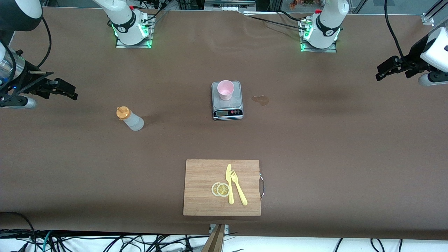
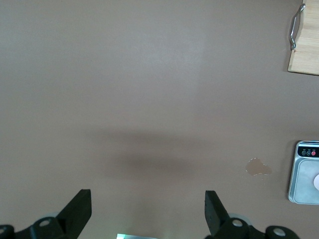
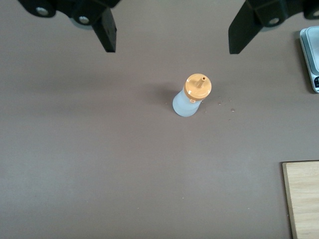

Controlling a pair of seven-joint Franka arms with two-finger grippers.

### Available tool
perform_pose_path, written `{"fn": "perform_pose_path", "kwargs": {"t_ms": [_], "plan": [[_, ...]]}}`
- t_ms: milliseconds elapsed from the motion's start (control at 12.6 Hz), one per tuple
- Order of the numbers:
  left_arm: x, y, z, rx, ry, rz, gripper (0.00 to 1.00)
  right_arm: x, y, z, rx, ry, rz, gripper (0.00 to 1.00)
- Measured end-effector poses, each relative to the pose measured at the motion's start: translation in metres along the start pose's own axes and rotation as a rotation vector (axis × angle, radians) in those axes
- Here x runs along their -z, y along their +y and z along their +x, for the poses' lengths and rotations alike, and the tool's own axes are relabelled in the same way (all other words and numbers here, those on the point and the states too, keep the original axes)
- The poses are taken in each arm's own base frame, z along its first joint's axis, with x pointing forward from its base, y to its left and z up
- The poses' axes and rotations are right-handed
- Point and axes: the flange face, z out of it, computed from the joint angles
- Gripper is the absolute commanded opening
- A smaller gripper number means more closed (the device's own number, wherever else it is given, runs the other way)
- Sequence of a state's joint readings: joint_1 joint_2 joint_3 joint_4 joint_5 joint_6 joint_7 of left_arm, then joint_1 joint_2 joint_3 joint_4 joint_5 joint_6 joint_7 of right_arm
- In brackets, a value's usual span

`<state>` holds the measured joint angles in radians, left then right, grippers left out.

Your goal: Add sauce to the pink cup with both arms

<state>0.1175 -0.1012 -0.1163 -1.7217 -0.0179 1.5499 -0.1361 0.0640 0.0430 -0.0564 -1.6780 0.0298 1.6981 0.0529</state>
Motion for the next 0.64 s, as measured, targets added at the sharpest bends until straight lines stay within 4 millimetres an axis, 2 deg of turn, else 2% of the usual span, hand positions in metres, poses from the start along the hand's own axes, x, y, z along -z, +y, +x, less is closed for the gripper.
{"fn": "perform_pose_path", "kwargs": {"t_ms": [318, 636], "plan": [[0.0, 0.0, 0.0, 0.0, 0.0, 0.0, 1.0, 0.0, 0.014, -0.002, -0.021, -0.017, 0.002, 1.0], [0.0, 0.0, 0.0, 0.0, 0.0, 0.0, 1.0, 0.004, 0.012, -0.007, -0.017, -0.026, 0.002, 1.0]]}}
